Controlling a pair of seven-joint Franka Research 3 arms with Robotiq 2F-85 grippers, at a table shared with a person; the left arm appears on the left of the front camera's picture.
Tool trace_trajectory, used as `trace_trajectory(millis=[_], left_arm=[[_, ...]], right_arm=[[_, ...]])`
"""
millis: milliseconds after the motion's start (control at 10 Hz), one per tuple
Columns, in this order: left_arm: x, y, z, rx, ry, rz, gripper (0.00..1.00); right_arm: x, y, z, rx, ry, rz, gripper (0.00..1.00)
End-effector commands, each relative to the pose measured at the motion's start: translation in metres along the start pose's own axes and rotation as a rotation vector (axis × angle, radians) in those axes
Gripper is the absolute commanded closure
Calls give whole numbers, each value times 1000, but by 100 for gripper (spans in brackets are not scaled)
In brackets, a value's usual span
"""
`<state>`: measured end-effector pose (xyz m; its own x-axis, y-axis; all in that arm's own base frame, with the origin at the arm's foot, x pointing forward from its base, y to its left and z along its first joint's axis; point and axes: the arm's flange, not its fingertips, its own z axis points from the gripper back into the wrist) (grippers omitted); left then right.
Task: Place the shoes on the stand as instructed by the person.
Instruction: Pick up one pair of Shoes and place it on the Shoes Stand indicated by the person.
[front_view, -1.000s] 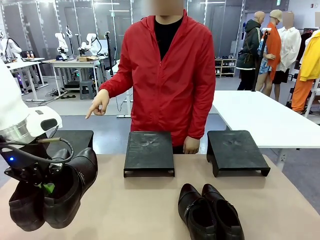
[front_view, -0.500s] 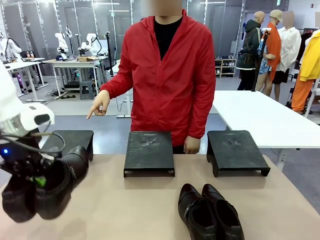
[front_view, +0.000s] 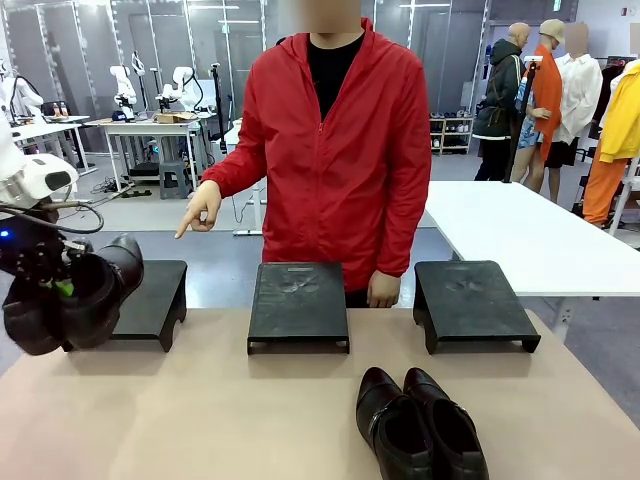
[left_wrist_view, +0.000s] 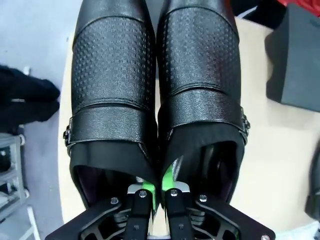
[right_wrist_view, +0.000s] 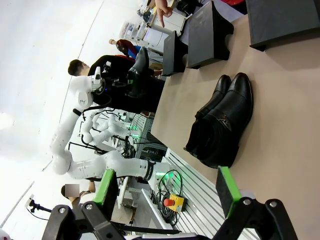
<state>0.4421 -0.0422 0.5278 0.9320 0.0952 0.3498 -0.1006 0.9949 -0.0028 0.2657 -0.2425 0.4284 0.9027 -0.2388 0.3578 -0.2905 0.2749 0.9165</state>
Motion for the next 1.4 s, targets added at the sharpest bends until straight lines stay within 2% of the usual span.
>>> trace_trajectory(millis=[0, 300, 400, 700, 800, 1000, 1300], left_arm=[[30, -9, -7, 32, -73, -103, 93], [37, -8, -3, 25, -91, -30, 93], [32, -10, -22, 20, -44, -70, 93], [31, -9, -27, 20, -34, -65, 93], [40, -7, -29, 24, -87, -63, 93], [63, -3, -46, -13, -98, -96, 93], [91, 2, -70, 10, -153, -118, 93]], right_arm=[[1, 1, 1, 13, -8, 17, 0], [1, 1, 1, 13, -8, 17, 0], [1, 1, 1, 13, -8, 17, 0], [1, 1, 1, 13, -8, 17, 0], [1, 1, 1, 13, -8, 17, 0], [1, 1, 1, 13, -8, 17, 0], [1, 1, 1, 13, -8, 17, 0]])
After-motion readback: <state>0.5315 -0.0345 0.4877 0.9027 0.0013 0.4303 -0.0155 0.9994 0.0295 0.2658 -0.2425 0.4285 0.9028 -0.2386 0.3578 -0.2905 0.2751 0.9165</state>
